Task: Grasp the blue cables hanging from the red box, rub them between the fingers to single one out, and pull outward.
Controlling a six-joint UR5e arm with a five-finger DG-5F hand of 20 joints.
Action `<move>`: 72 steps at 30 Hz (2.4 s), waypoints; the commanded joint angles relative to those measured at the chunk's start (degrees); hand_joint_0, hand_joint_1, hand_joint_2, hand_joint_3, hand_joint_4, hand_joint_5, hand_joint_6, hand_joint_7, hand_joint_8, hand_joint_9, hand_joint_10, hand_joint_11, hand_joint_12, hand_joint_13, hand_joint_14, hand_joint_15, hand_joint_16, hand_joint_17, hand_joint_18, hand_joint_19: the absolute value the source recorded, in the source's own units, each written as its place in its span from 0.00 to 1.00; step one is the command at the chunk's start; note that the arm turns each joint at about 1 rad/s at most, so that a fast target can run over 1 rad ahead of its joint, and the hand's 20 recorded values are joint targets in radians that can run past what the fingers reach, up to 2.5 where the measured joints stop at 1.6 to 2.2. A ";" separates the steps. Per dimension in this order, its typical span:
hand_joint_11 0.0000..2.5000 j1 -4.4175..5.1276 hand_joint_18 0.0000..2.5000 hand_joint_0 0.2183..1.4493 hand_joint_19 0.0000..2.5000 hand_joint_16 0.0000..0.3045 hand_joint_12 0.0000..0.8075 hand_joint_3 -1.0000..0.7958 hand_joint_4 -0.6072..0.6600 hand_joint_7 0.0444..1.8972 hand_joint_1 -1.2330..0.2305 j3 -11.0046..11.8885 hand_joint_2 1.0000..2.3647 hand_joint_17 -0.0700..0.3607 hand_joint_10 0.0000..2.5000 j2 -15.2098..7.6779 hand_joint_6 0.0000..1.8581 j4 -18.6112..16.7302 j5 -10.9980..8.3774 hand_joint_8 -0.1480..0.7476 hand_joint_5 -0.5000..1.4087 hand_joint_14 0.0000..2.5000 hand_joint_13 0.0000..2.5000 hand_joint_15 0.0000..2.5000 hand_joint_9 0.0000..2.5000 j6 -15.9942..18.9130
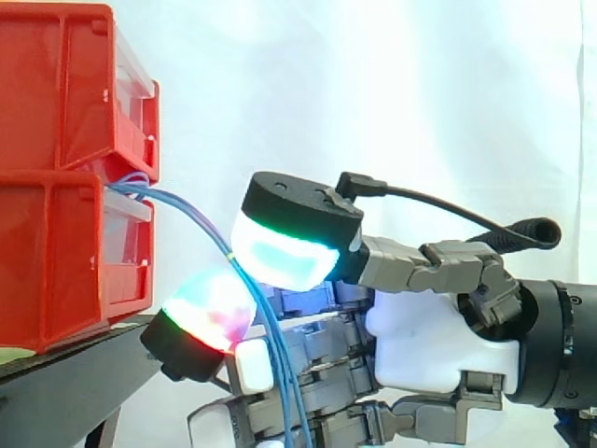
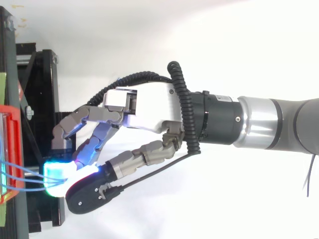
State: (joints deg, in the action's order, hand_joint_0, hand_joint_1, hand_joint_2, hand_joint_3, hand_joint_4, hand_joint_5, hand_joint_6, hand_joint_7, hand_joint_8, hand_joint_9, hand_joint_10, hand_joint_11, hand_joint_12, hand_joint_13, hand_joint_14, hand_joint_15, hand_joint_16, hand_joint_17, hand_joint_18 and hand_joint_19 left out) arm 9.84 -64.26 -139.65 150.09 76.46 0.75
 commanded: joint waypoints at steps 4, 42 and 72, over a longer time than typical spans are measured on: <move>0.23 -0.18 0.32 0.27 0.23 0.15 0.45 0.34 0.62 0.48 0.38 0.02 0.01 0.40 0.01 0.17 0.43 0.11 0.00 0.52 0.19 0.01 0.35 0.16 0.42 0.04; 0.25 -0.62 0.33 0.31 0.24 0.15 0.43 0.33 0.59 0.47 0.33 -0.07 0.01 0.40 0.01 1.31 0.43 0.38 0.09 0.51 0.18 0.01 0.35 0.17 0.41 -0.66; 0.27 0.00 0.34 0.39 0.23 0.15 0.43 0.43 0.47 0.42 0.24 -0.16 0.01 0.40 0.01 1.31 0.48 3.54 1.67 0.50 0.17 0.01 0.37 0.18 0.42 -0.75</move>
State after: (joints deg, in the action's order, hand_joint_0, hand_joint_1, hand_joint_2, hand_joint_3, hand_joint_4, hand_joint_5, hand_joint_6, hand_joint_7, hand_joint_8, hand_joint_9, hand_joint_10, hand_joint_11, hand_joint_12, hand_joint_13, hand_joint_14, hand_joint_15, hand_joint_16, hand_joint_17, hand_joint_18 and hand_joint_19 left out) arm 9.84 -64.42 -138.36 153.63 78.14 0.01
